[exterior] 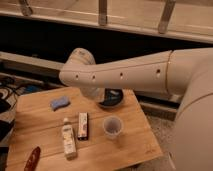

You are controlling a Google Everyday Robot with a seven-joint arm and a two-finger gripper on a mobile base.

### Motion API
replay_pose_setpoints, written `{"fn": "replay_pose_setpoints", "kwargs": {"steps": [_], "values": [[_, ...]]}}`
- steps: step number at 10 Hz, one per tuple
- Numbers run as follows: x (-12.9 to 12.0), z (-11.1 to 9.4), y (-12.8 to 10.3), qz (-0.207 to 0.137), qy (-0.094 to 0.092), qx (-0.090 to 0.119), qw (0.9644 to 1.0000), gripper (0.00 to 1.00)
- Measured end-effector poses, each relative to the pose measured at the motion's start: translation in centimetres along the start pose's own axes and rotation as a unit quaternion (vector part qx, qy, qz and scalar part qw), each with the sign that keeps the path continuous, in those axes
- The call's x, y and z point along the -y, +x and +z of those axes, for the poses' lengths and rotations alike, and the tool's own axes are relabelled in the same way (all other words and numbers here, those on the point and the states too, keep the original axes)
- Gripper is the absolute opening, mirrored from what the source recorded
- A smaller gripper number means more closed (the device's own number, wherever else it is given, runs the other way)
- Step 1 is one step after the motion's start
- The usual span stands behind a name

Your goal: Move the arm in a circular motion

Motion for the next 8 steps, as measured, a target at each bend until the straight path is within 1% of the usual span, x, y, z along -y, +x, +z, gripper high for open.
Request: {"fn": "replay_pose_setpoints", "kwargs": {"steps": [2, 4, 5, 6, 8], "values": [[0.5, 0.2, -0.7, 0.010, 0.004, 0.002, 0.9999, 0.00], [0.2, 0.7, -2.3, 0.015, 0.006, 0.001, 0.9999, 0.00], [0.0, 0.8, -2.7, 0.015, 0.007, 0.000, 0.9999, 0.00], [0.3, 0.9, -2.6, 0.016, 0.010, -0.002, 0.9998, 0.00], [0.2, 0.7, -1.0, 0.029, 0.015, -0.004, 0.9995, 0.00]]}}
